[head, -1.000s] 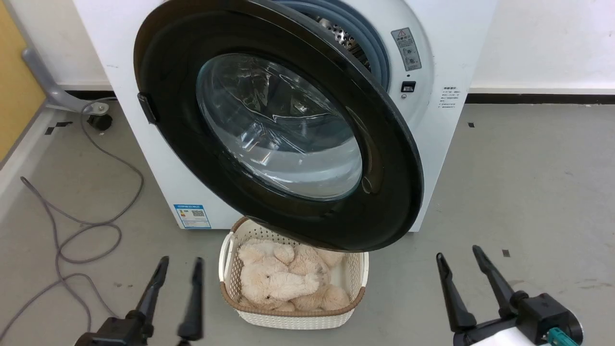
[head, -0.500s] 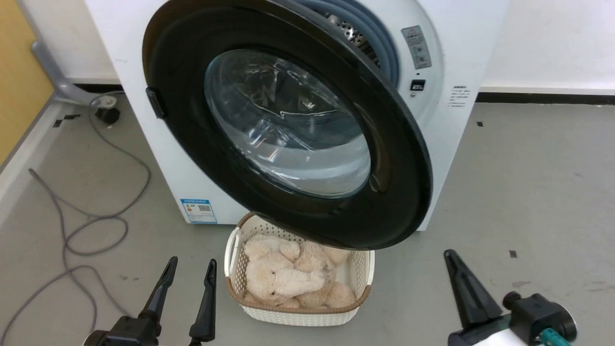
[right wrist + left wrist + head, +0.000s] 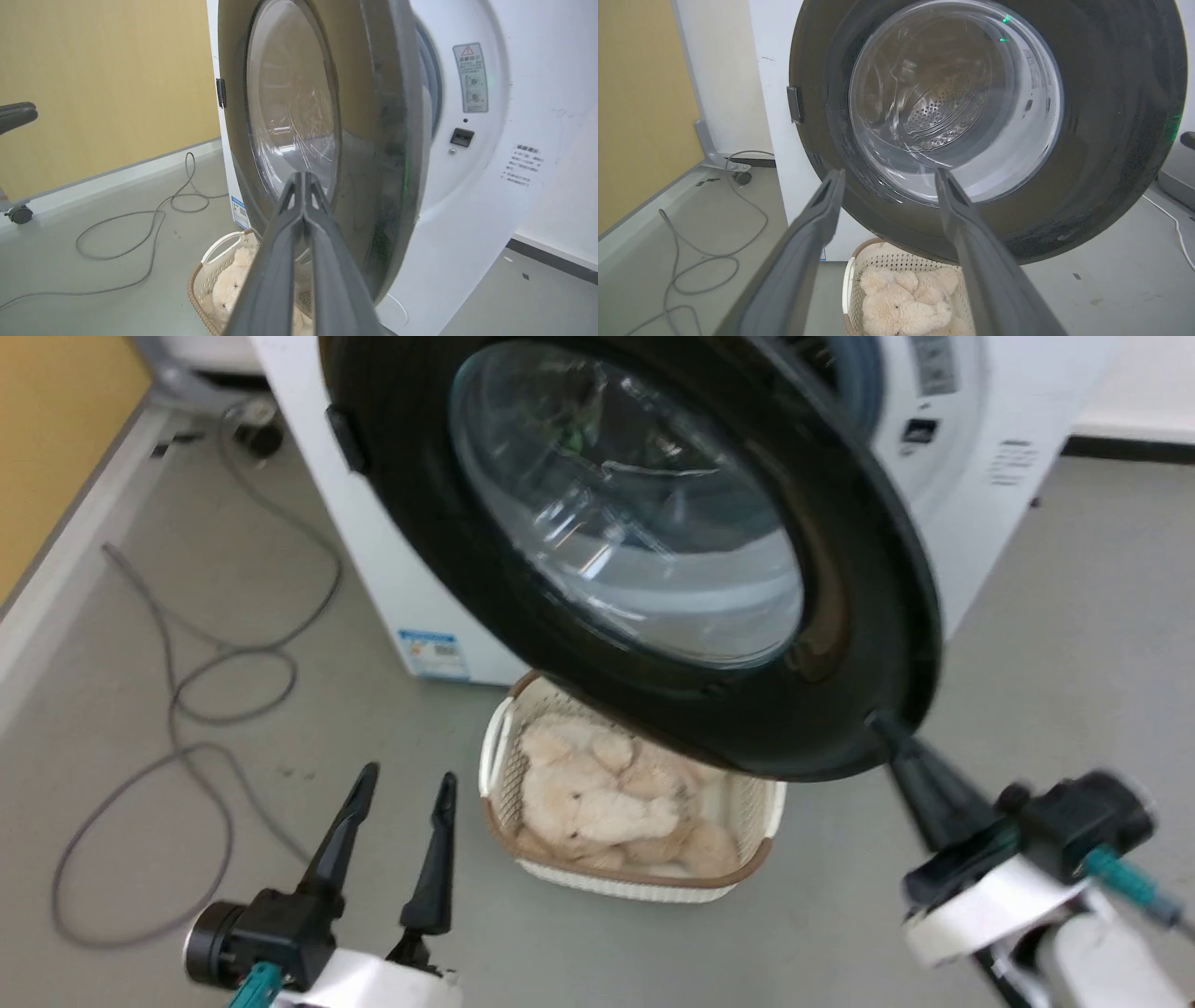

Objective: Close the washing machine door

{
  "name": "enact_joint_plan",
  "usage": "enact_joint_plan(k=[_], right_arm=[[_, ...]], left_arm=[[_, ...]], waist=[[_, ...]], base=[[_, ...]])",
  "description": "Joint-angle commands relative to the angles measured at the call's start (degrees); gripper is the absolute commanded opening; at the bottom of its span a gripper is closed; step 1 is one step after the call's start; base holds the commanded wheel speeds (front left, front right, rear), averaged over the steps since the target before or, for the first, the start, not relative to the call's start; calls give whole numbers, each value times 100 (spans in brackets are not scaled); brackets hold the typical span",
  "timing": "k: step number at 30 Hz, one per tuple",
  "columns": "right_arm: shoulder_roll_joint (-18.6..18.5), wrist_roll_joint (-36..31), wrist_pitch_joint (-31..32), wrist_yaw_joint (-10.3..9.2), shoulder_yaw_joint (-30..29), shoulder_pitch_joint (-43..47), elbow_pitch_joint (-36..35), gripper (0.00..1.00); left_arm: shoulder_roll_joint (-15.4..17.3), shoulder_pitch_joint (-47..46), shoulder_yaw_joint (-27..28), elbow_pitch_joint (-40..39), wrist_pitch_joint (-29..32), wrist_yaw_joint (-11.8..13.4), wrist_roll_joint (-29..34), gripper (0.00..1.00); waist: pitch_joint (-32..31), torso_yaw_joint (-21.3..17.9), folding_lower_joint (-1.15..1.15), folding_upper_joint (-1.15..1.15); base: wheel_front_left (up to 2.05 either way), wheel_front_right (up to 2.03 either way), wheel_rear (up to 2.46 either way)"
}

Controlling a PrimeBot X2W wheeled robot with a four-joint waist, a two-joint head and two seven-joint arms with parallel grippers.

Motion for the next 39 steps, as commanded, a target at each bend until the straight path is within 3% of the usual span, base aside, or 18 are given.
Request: enact_joint_plan(k=[1, 8, 19, 39], right_arm=[[-85, 61, -26, 3, -26, -145, 58, 0], [-472, 455, 90, 3, -353, -837, 666, 0], [-987, 907, 329, 3, -410, -1937, 1176, 0], [-1270, 1168, 1083, 3, -1206, -3807, 2260, 0]], left_arm=[[-16, -98, -25, -3, -25, -24, -32, 100], [-22, -292, -124, 11, -25, -25, -46, 100], [-45, -601, -240, -15, -25, -25, -85, 100], [-85, -1114, -344, -13, -25, -25, -321, 100]], waist=[[161, 177, 0, 0], [440, 442, 0, 0], [953, 716, 0, 0], [1705, 1064, 0, 0]], base=[[0, 0, 0], [0, 0, 0], [0, 0, 0], [0, 0, 0]])
